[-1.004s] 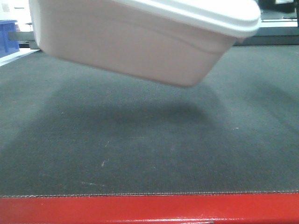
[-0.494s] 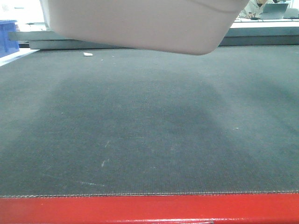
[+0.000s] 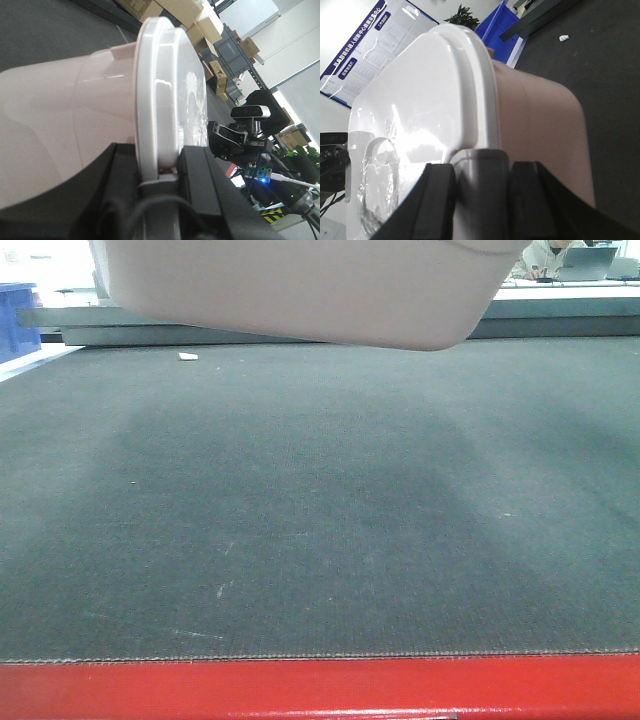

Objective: Grab white bin and place on right shelf
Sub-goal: 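Lift the pink bin off the table with both grippers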

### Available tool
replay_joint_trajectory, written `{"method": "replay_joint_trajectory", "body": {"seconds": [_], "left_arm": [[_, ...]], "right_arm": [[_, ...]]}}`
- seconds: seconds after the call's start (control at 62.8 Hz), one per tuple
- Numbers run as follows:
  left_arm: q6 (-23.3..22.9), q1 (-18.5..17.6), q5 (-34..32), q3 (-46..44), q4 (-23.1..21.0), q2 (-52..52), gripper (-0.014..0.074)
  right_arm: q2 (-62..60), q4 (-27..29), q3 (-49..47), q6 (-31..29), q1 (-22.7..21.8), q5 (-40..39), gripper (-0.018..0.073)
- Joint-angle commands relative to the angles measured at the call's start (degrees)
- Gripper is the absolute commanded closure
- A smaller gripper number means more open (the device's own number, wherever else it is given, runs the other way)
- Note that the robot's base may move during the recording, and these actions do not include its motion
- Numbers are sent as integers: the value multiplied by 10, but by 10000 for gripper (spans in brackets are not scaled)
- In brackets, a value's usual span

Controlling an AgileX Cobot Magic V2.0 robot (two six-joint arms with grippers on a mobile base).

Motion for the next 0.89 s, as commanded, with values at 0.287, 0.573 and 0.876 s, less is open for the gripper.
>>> {"method": "replay_joint_trajectory", "body": {"seconds": [0.287, 0.573, 0.876], "left_arm": [[1, -11, 83, -19, -54, -26, 722], [1, -11, 83, -19, -54, -26, 722], [1, -11, 83, -19, -54, -26, 722]], "right_arm": [[-34, 70, -19, -12, 10, 102, 420], [-34, 70, -19, -12, 10, 102, 420], [-34, 70, -19, -12, 10, 102, 420]]}}
